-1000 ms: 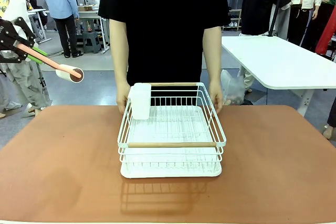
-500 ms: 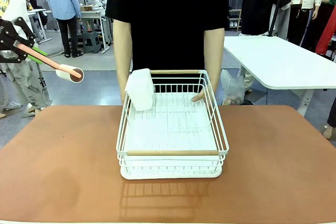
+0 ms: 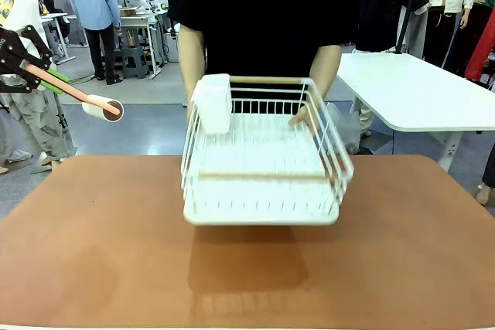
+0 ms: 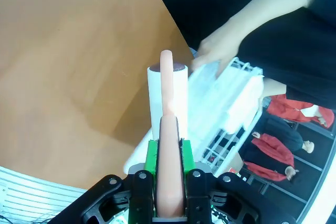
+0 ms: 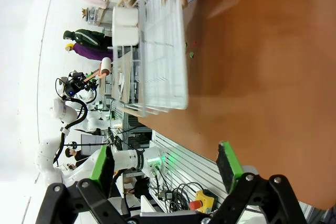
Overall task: Clean the table.
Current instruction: Clean the table with the Lint Roller when the human lifts the Dish drying rack.
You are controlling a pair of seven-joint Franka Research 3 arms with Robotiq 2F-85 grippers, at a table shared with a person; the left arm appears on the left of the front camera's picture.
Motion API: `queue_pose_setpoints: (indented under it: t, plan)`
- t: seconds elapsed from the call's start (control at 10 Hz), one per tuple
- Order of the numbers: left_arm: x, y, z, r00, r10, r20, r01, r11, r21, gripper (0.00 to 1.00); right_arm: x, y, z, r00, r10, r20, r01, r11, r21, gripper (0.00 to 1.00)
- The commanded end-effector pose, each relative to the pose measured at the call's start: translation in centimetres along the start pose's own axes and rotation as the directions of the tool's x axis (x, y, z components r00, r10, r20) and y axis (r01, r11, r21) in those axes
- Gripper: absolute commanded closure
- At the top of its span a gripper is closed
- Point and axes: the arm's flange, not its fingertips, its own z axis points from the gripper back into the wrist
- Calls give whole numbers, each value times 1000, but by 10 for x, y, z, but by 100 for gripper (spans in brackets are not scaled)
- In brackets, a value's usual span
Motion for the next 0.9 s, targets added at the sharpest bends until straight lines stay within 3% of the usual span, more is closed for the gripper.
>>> queue_pose_setpoints:
  t: [0.0,0.5,0.6,0.8]
  plan:
    - [-1,-1,1,1000,1,0,-1,1000,-3,100,0,4,2,1000,15,6,-15,1000,16,0]
    - [-1,-1,1,1000,1,0,-1,1000,-3,100,0,4,2,1000,15,6,-15,1000,16,0]
    - [0,0,0,1000,0,0,0,1000,0,79,0,4,2,1000,15,6,-15,1000,16,0]
    - [17,-6,2,995,-95,-27,96,995,30,79,0,4,2,1000,15,6,-15,1000,16,0]
